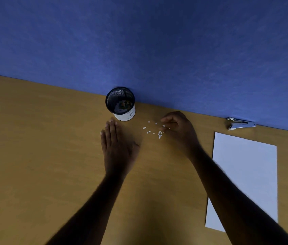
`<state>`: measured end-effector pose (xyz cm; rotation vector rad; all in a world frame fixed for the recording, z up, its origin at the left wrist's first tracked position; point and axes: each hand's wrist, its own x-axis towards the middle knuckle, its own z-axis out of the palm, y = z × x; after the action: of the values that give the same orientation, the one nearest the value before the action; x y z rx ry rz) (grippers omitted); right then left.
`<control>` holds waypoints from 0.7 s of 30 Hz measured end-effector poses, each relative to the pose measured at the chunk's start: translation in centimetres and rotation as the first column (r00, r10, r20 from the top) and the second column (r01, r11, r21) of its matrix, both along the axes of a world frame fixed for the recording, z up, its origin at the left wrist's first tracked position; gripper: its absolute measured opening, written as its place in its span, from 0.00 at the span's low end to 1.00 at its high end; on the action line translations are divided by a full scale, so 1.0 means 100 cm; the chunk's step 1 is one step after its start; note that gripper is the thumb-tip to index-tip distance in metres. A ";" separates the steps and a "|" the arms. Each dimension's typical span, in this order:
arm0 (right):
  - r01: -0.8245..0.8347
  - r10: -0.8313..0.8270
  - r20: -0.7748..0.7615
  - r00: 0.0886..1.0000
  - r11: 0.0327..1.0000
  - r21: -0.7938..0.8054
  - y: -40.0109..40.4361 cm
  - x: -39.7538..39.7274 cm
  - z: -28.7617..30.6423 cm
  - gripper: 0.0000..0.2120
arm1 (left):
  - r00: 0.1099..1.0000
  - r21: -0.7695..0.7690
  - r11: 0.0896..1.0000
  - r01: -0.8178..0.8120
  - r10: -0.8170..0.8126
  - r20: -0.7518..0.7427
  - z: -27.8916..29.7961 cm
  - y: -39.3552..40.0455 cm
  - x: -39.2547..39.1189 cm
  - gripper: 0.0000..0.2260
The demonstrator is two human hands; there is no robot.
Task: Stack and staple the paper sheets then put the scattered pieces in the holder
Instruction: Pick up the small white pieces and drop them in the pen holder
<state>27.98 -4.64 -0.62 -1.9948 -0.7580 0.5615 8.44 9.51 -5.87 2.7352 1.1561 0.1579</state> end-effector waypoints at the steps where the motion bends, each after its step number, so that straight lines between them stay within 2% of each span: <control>1: -0.013 0.013 0.039 0.999 1.000 -0.008 -0.003 0.002 -0.001 0.09 | 1.000 0.000 1.000 0.002 -0.002 -0.001 0.000 0.000 0.000 0.41; 3: -0.062 0.076 0.187 0.979 0.995 -0.081 -0.011 0.007 -0.004 0.10 | 1.000 0.001 1.000 0.008 -0.008 -0.006 -0.002 0.001 0.000 0.41; 5: -0.096 0.171 0.306 0.937 0.965 -0.243 -0.017 0.009 -0.010 0.16 | 1.000 0.000 1.000 0.007 -0.007 -0.004 -0.002 0.001 -0.001 0.42; 8: -0.096 0.226 0.313 0.922 0.920 -0.381 -0.024 0.000 -0.020 0.23 | 1.000 0.000 1.000 0.009 -0.009 -0.003 -0.002 0.000 -0.001 0.42; 16: -0.167 0.270 0.309 0.912 0.932 -0.321 -0.017 -0.037 -0.018 0.23 | 1.000 0.004 1.000 0.007 -0.007 -0.003 -0.003 0.000 0.000 0.41; 19: -0.096 0.180 0.294 0.939 0.956 -0.279 -0.016 -0.024 -0.019 0.22 | 1.000 0.008 1.000 0.012 -0.012 -0.002 -0.004 0.000 -0.001 0.41; 21: -0.071 0.173 0.315 0.933 0.949 -0.308 -0.017 -0.019 -0.021 0.23 | 1.000 0.009 1.000 0.013 -0.013 0.002 -0.004 0.001 -0.001 0.41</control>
<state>26.13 -6.39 -2.68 -2.3679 -1.0677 0.4235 8.33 9.58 -6.26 2.7491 1.1391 0.1652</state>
